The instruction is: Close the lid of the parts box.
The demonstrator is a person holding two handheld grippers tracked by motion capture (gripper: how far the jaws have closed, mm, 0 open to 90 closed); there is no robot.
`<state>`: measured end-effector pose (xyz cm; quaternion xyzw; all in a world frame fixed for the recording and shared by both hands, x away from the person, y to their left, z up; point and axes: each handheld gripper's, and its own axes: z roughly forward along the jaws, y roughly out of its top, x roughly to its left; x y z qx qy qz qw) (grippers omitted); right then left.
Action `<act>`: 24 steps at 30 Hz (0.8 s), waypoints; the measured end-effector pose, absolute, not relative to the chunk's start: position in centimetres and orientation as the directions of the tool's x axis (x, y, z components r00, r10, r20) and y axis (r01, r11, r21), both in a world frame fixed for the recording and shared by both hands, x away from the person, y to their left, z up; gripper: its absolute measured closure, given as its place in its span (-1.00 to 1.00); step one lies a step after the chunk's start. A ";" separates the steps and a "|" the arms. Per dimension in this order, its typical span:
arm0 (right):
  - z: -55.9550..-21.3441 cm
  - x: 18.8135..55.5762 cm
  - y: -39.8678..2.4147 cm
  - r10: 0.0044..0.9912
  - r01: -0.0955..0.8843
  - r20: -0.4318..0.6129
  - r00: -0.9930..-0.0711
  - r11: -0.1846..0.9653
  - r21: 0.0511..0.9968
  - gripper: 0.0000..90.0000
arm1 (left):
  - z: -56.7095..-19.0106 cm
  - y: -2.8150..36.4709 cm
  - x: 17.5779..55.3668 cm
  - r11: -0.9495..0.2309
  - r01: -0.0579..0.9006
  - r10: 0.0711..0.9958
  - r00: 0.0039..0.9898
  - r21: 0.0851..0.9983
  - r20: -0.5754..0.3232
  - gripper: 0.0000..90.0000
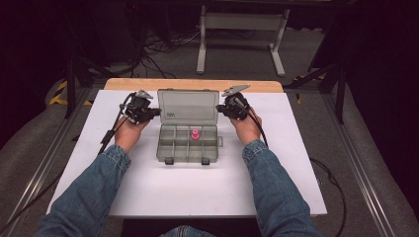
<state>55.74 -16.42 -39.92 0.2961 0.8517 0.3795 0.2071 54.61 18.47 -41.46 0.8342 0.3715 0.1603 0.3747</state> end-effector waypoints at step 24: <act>-38.8 53.8 -16.7 0.627 0.296 -0.124 -0.769 0.522 0.800 1.00 | -40.4 18.8 53.1 -0.476 0.470 0.707 0.707 0.743 0.006 0.99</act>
